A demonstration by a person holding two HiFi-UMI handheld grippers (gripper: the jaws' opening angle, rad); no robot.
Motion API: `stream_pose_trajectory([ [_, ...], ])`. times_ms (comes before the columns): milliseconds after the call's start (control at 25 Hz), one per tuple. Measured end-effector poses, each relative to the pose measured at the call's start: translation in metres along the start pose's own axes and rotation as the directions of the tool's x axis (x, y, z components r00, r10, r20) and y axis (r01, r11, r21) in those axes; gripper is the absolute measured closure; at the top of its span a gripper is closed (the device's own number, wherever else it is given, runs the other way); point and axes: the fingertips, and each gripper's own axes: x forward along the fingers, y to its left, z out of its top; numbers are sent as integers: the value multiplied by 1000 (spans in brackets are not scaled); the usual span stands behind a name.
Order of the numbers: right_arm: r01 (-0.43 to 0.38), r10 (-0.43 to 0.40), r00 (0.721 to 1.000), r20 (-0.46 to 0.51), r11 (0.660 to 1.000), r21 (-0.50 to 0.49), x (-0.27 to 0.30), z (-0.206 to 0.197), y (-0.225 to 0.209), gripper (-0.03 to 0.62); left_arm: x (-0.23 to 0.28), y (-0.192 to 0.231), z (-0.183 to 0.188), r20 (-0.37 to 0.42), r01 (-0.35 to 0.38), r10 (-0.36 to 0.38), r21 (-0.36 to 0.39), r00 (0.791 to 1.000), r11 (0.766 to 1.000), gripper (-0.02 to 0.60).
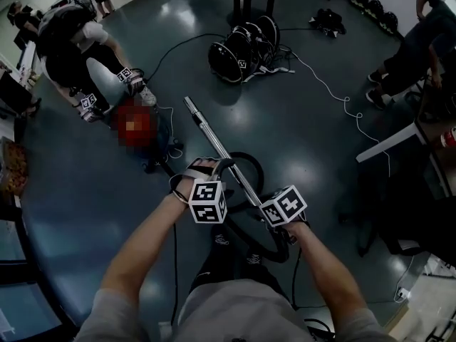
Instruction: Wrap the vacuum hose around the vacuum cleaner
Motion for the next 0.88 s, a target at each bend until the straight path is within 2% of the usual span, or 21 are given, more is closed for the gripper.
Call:
stream_pose_trajectory([
  [160,9,-15,998,-62,995,-104,14,21,12,402,0,4,-28,-42,45,-41,110,998,993,222],
  [280,-9,-14,993,-113,980,-200,21,36,24,402,2,5,-52,-81,84,-74,133,994,987,222],
  [440,-32,-26,983,-181,950,-311,35,51,34,402,4,0,-83,-102,131,-120,102,987,986,222],
  [640,-49,-69,965,-254,900,-433,45,67,44,402,4,-8,-117,-98,151,-148,25,984,988,222],
  [800,-77,-97,948,-302,853,-516,49,77,51,402,0,-16,-130,-80,151,-152,-10,985,988,226],
  [880,-90,-119,937,-330,827,-555,51,83,53,402,-1,-18,-128,-55,133,-134,-25,989,991,264],
])
